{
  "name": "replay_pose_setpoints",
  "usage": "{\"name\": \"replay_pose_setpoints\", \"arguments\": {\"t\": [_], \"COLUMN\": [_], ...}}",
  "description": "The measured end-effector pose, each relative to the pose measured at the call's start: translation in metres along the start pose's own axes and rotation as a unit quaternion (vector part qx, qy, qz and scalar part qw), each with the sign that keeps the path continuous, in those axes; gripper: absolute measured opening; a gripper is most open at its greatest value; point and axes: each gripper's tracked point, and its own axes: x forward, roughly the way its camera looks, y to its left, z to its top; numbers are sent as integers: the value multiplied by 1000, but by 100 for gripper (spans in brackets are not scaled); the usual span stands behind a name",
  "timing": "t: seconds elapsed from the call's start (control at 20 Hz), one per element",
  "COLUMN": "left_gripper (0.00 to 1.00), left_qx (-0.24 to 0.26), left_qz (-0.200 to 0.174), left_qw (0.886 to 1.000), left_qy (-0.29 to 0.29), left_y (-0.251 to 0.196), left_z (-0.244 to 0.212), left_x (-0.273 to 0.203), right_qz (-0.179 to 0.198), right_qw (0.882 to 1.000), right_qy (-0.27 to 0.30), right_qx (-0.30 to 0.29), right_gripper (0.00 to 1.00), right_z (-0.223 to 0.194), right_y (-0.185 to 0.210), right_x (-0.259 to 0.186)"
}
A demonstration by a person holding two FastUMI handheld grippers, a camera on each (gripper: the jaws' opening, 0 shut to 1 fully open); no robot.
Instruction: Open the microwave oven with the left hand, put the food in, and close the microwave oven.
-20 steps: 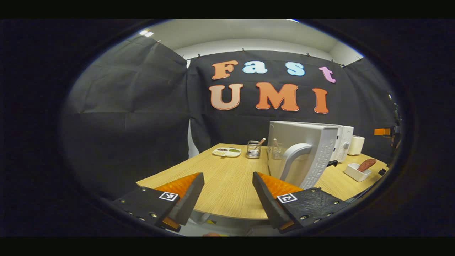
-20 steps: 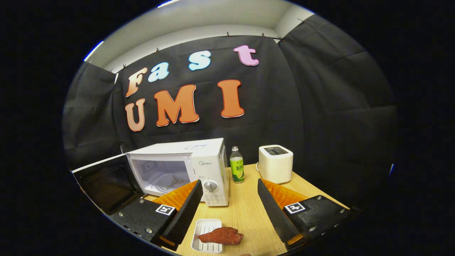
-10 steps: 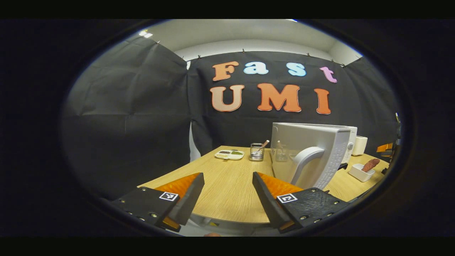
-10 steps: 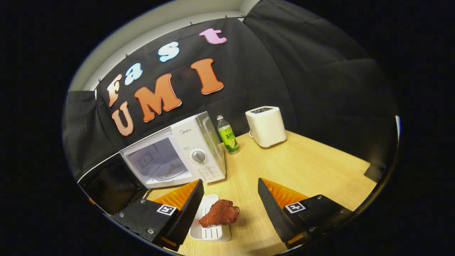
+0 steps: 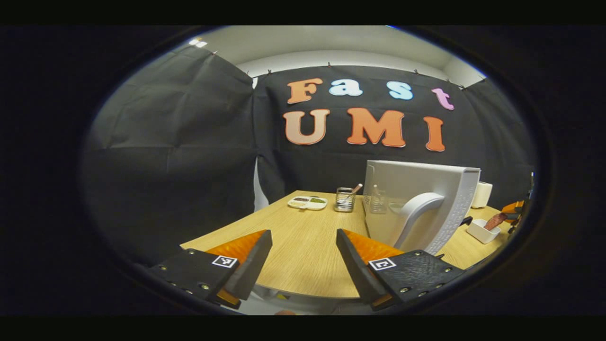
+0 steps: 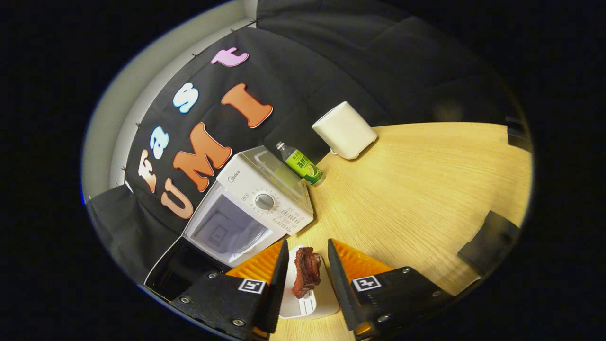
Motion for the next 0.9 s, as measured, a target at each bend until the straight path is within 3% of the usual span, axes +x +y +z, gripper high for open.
{"name": "replay_pose_setpoints", "arguments": {"t": [0.05, 0.1, 0.15, 0.45, 0.9], "left_gripper": [84, 84, 84, 84, 84], "left_qx": [-1, 0, 2, 6, 13], "left_qz": [1, 3, 6, 15, 13], "left_qw": [1000, 1000, 1000, 1000, 1000], "left_qy": [2, 3, 2, -2, -12], "left_y": [1, 3, 3, 3, -3], "left_z": [-1, -1, -1, 1, 9], "left_x": [-2, -1, -1, -3, -3], "right_qz": [4, 11, 13, 13, 28], "right_qw": [1000, 999, 999, 997, 996], "right_qy": [-2, -5, -2, -5, -64], "right_qx": [15, 34, 51, 79, 56], "right_gripper": [41, 35, 21, 5, 3], "right_z": [1, 3, 3, 7, 54], "right_y": [0, 1, 2, 10, 45], "right_x": [1, -2, 0, 1, -13]}}
